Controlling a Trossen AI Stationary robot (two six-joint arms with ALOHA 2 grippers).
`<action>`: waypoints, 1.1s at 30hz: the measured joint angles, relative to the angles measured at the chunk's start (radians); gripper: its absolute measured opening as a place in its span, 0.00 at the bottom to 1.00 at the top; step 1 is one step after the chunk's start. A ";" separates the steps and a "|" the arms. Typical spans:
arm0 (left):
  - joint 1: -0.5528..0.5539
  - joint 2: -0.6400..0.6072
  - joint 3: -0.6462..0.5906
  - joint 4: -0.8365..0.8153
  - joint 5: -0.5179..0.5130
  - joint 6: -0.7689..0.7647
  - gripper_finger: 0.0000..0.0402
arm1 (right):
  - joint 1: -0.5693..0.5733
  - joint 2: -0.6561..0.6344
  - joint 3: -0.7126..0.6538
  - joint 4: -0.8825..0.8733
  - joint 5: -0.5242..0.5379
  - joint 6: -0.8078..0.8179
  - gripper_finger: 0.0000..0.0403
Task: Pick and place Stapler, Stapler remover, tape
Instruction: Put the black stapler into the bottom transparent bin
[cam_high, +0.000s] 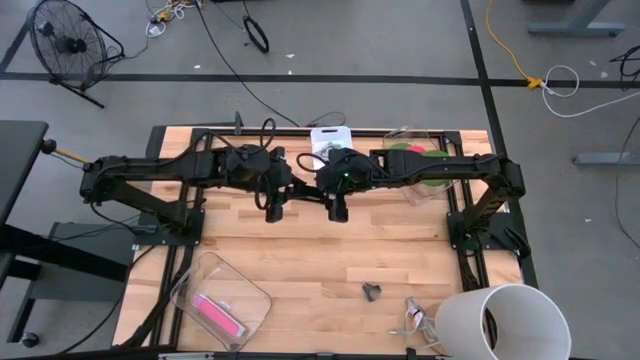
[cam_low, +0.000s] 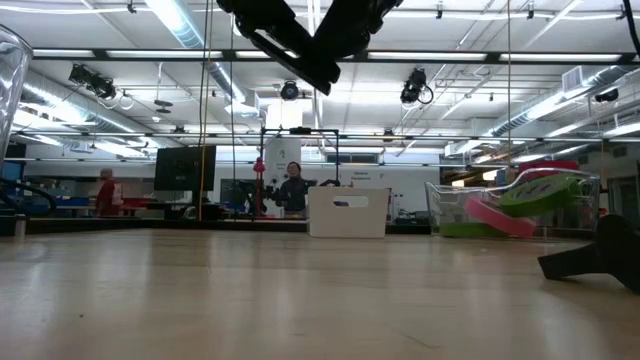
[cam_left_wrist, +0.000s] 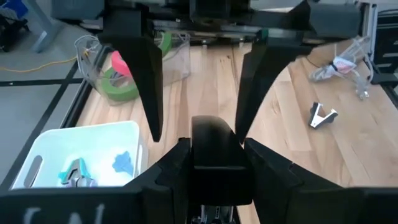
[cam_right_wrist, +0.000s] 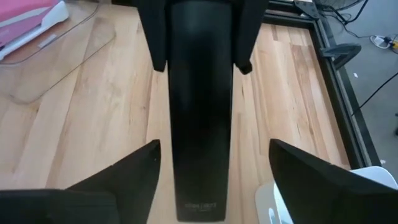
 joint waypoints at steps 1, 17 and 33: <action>0.000 -0.001 0.000 -0.004 -0.005 0.000 0.33 | 0.000 -0.004 0.000 -0.002 0.000 0.005 0.74; -0.009 -0.188 0.000 -0.067 0.174 -0.008 0.33 | 0.000 -0.186 0.000 -0.028 -0.038 0.003 0.69; -0.317 -0.294 0.001 -0.221 0.356 -0.099 0.33 | -0.001 -0.206 0.000 -0.065 -0.037 0.042 0.45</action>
